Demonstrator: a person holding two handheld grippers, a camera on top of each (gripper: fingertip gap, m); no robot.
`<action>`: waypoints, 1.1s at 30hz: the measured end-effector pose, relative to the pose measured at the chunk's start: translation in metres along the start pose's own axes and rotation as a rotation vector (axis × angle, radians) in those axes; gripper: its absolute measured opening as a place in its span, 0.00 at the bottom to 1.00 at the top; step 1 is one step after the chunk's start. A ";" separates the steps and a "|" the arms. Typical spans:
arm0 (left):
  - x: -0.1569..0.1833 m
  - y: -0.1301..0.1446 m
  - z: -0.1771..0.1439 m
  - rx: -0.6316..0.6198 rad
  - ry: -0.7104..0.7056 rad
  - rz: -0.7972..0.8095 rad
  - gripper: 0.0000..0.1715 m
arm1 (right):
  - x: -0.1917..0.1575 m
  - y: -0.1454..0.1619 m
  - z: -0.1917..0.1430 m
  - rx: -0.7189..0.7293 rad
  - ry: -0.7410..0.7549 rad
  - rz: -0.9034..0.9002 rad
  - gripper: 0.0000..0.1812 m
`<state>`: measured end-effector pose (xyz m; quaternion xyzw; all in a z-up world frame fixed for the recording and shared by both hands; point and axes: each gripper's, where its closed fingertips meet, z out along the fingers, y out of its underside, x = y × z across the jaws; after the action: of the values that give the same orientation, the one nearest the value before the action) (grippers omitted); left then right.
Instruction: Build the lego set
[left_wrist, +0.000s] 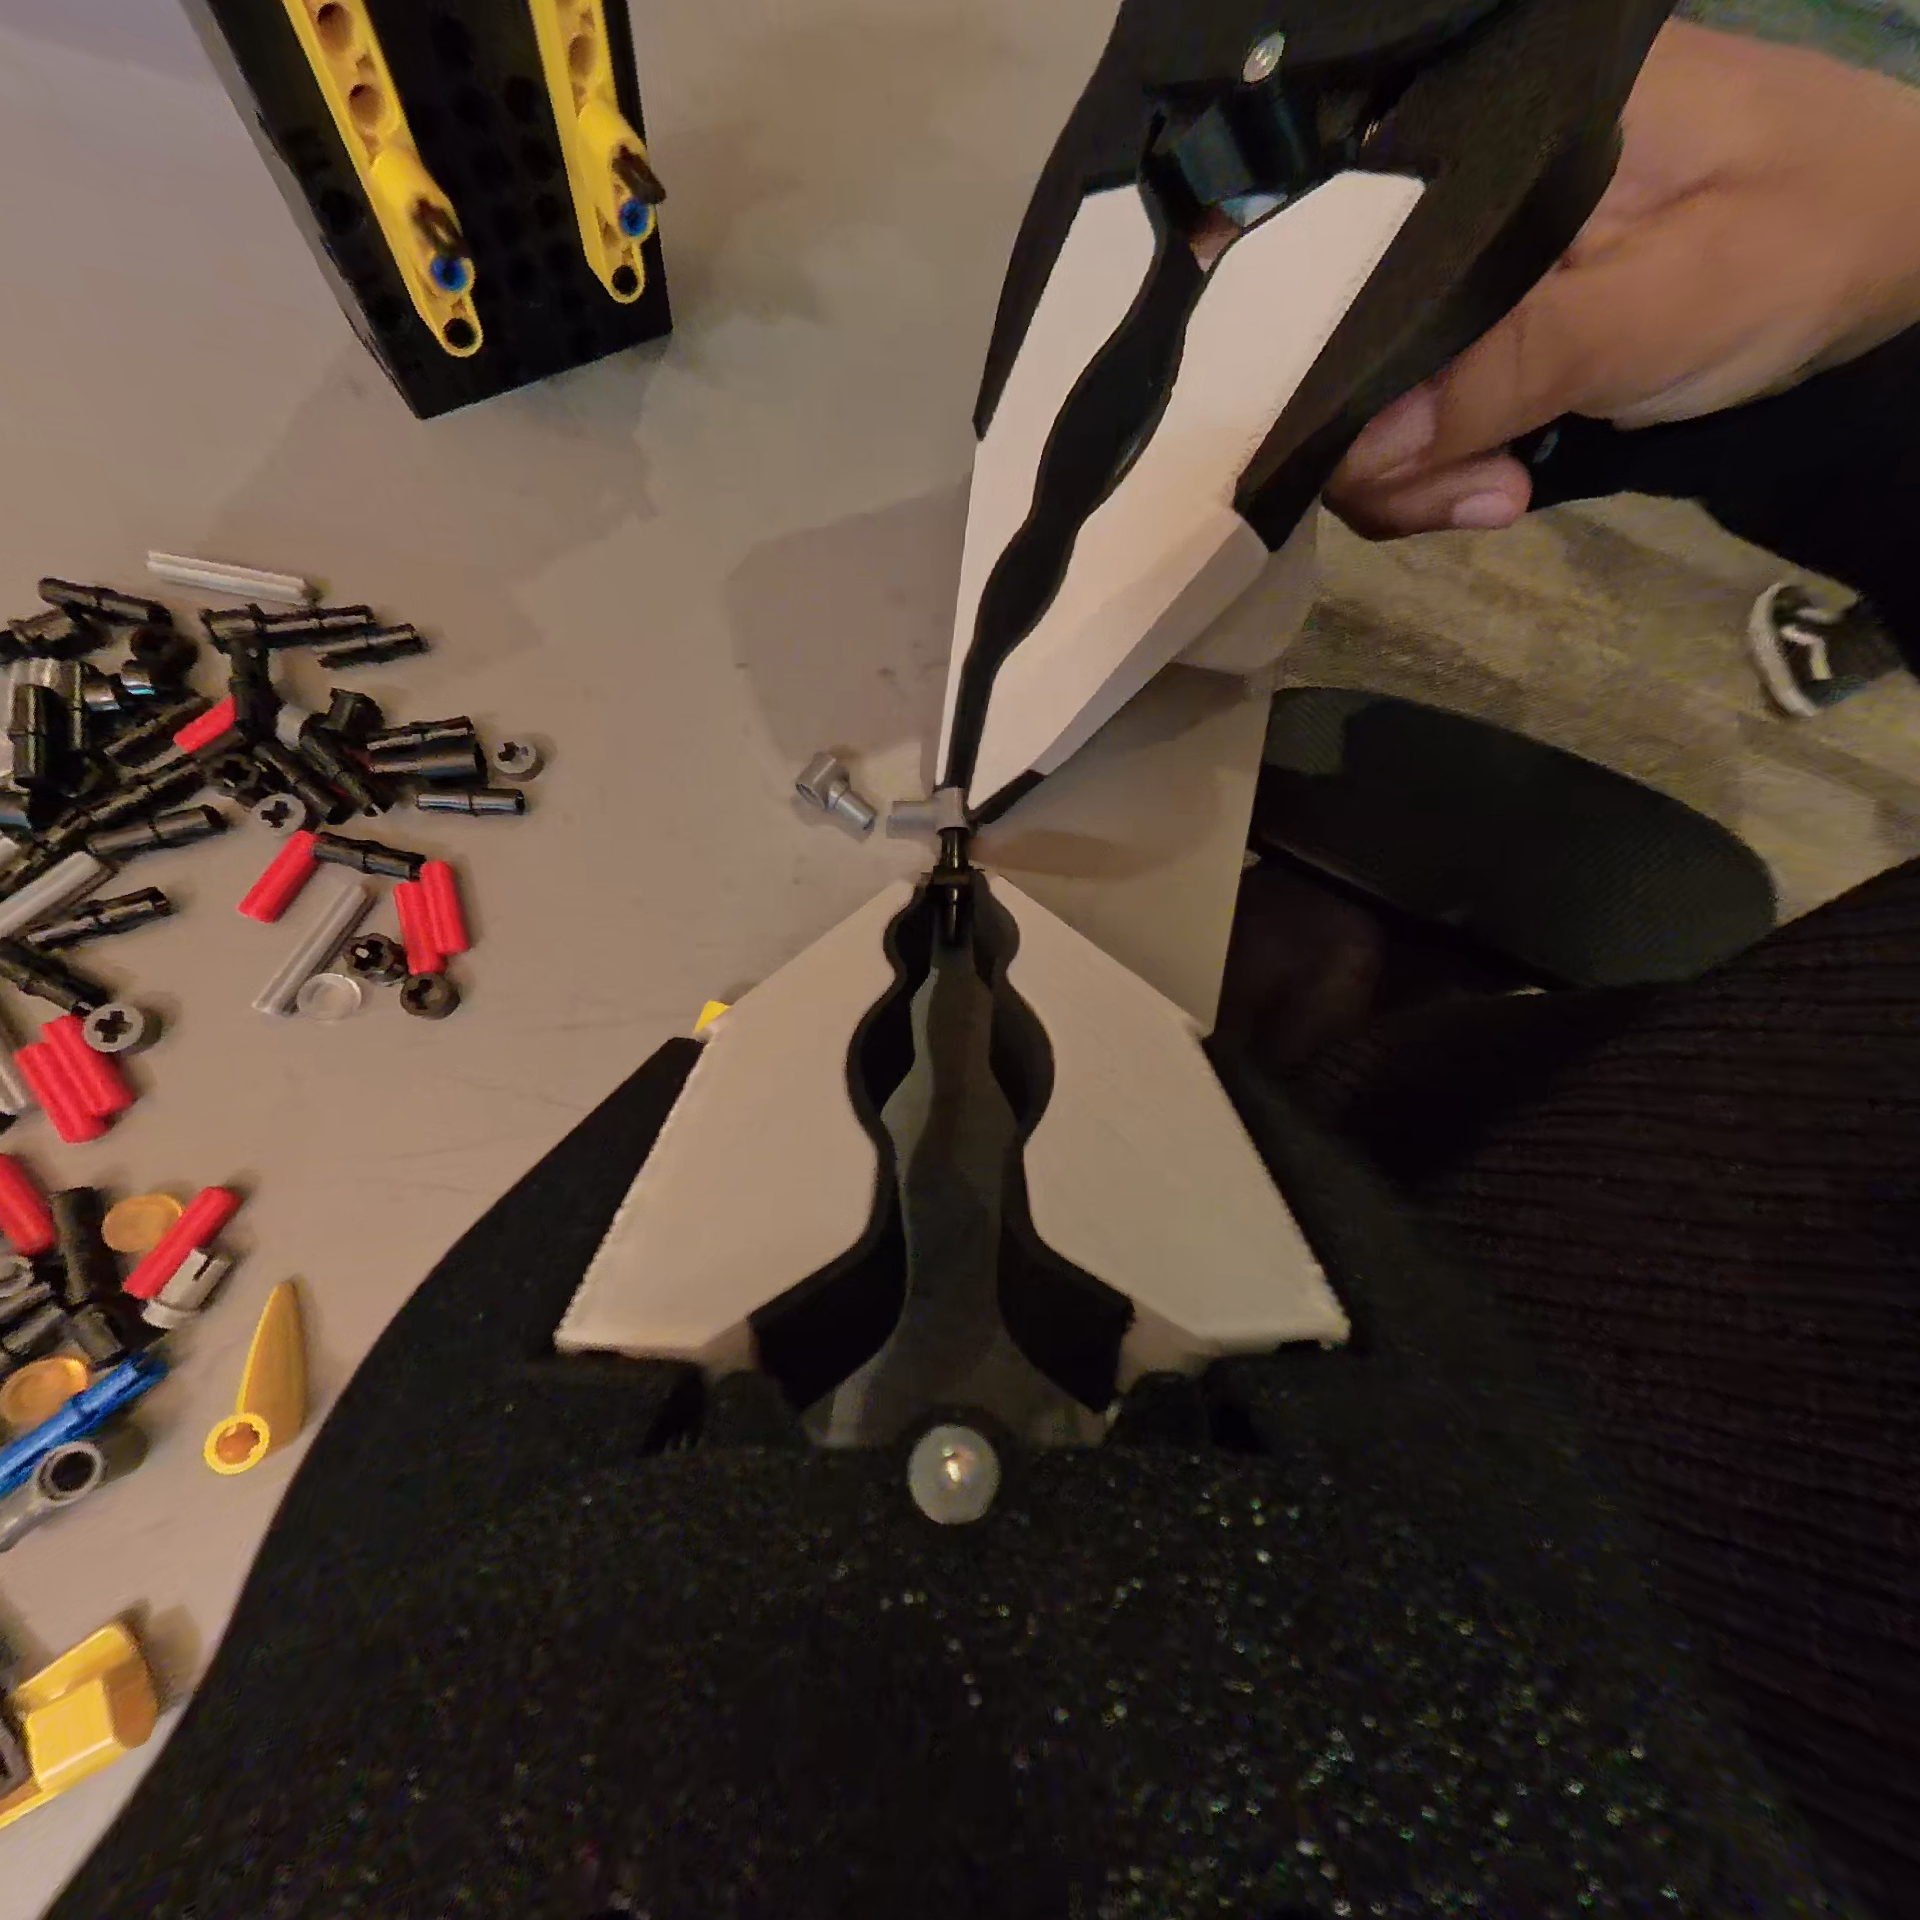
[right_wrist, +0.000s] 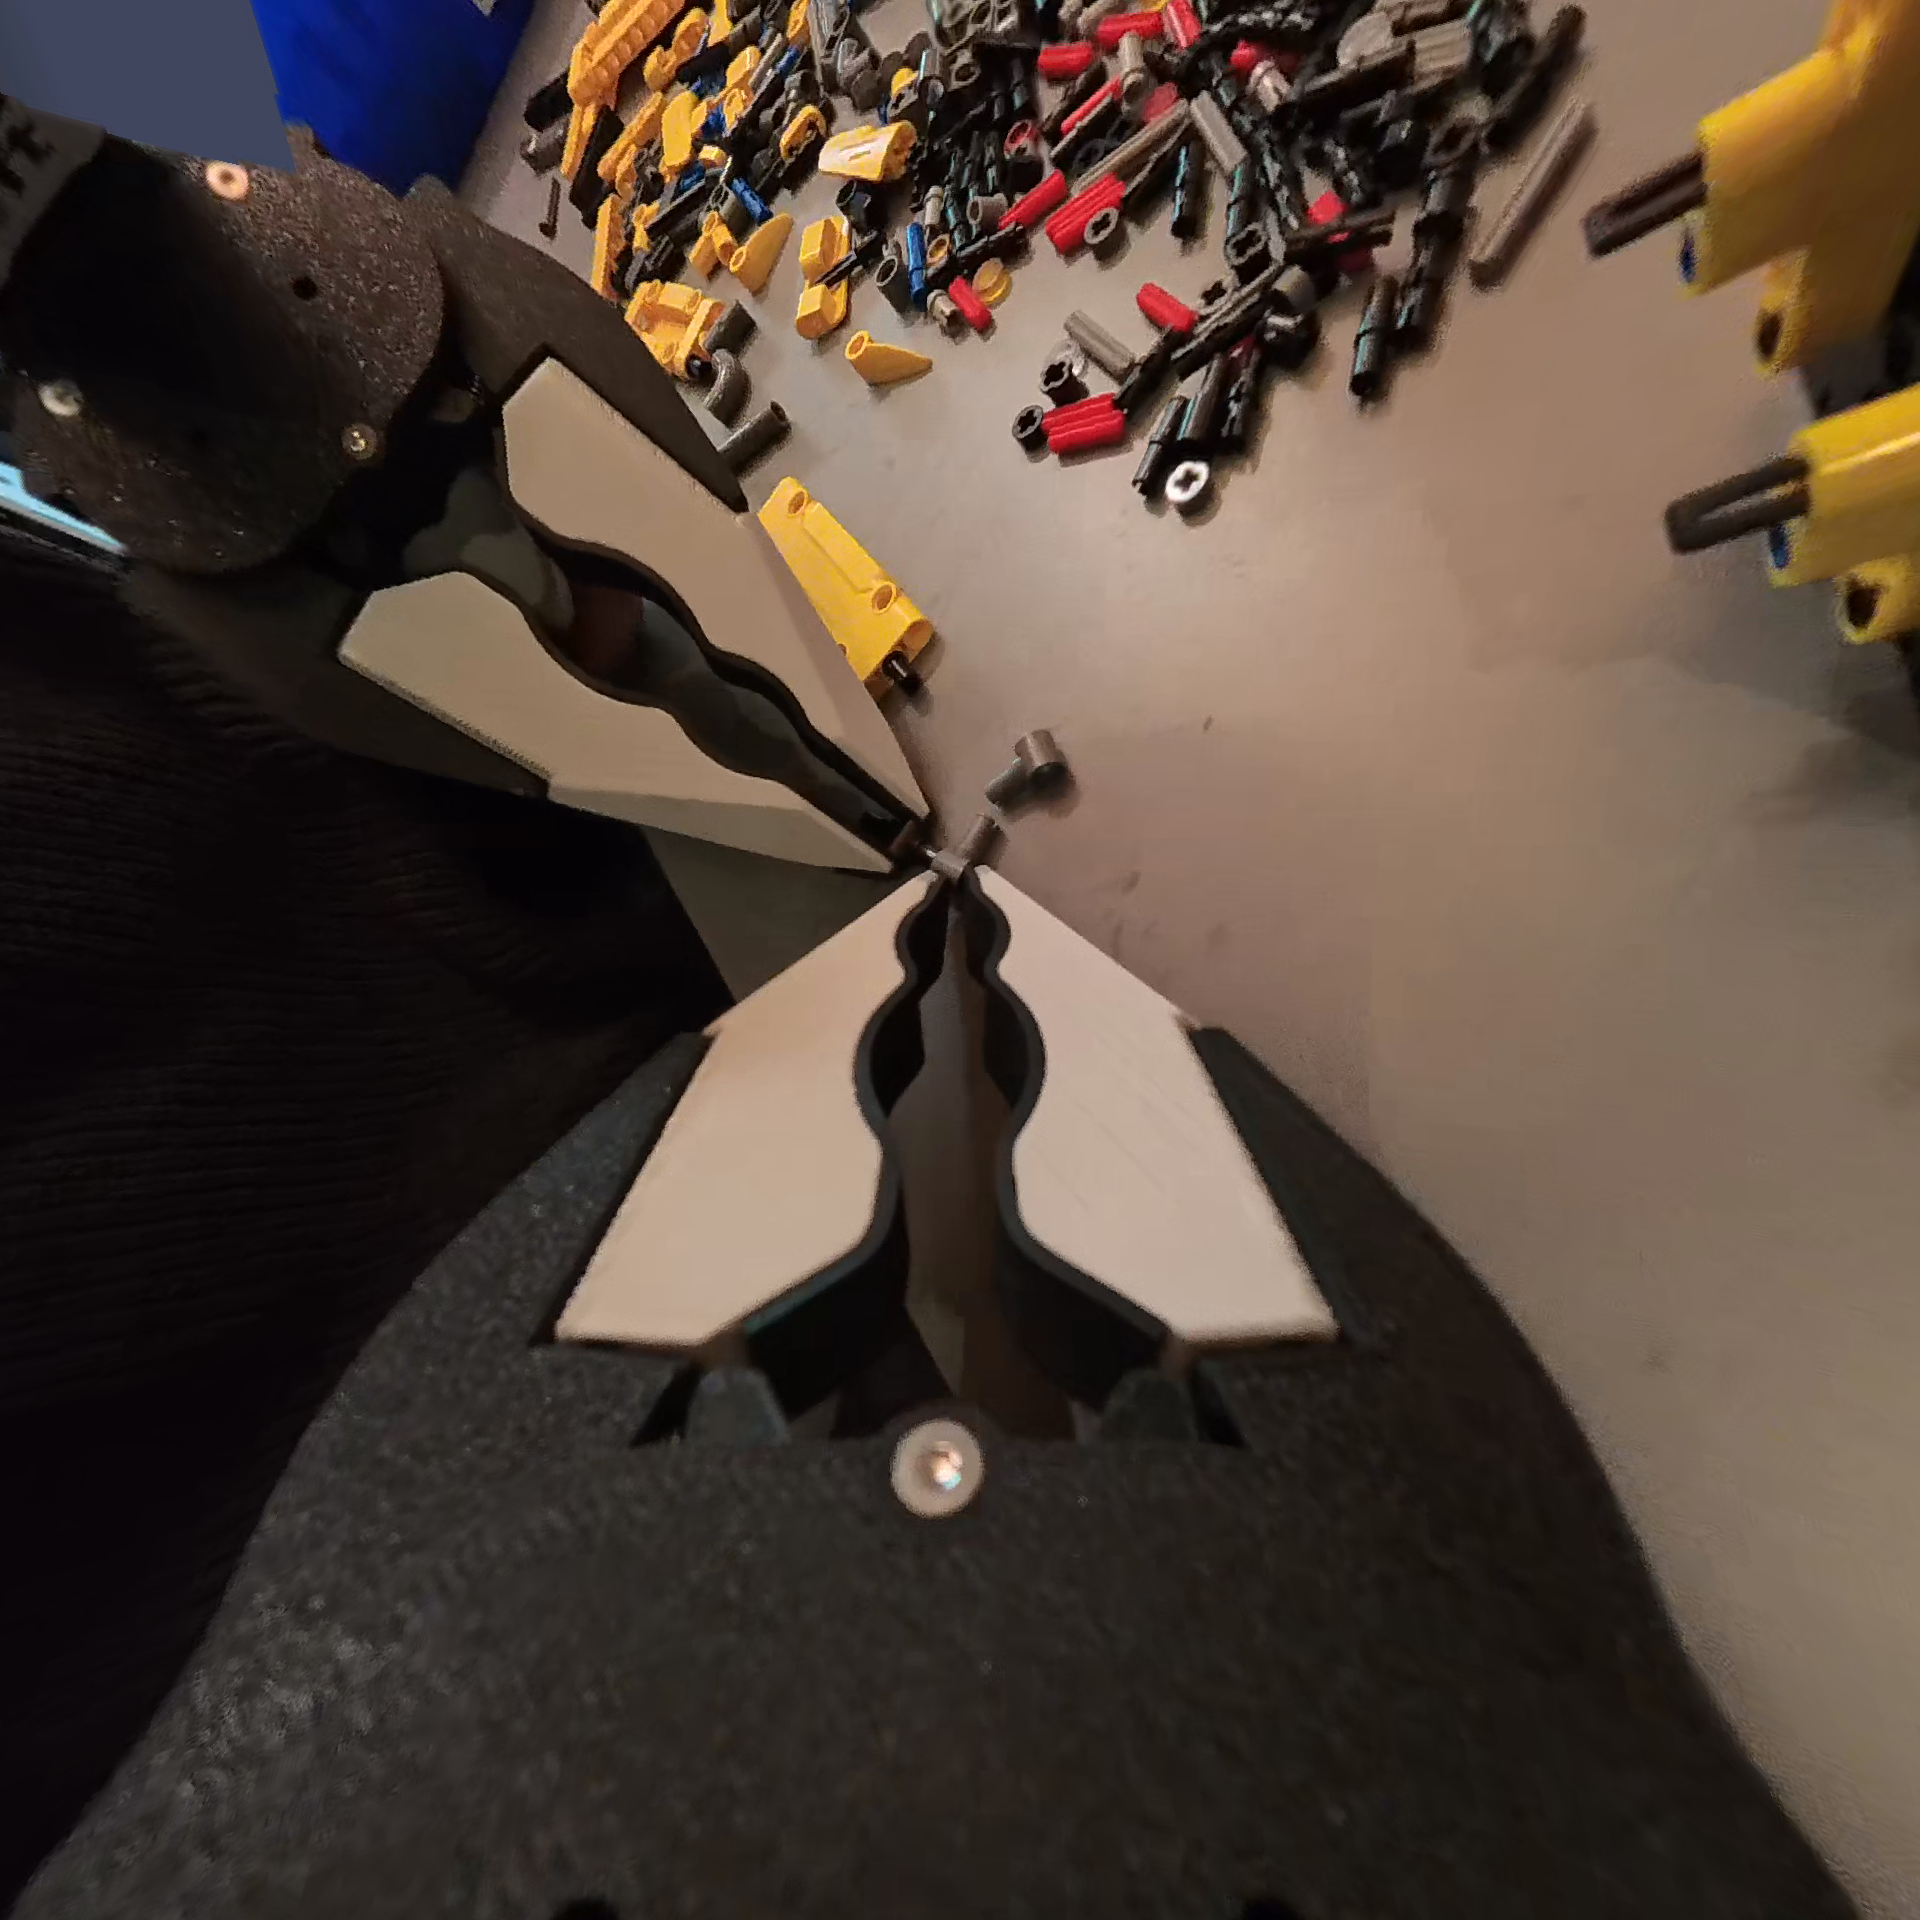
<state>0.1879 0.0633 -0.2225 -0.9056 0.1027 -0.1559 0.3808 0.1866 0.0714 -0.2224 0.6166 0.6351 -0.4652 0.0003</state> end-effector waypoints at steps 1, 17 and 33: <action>0.000 0.000 0.000 0.000 0.010 -0.010 0.03 | 0.000 0.000 0.000 -0.005 -0.015 0.021 0.01; 0.000 0.000 0.000 -0.001 -0.011 0.015 0.03 | 0.000 0.001 0.000 -0.060 -0.087 0.208 0.01; 0.000 0.000 0.001 -0.001 -0.056 0.057 0.02 | -0.001 0.002 0.001 -0.053 -0.093 0.254 0.01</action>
<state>0.1882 0.0639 -0.2229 -0.9065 0.1176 -0.1195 0.3875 0.1878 0.0701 -0.2232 0.6696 0.5632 -0.4727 0.1047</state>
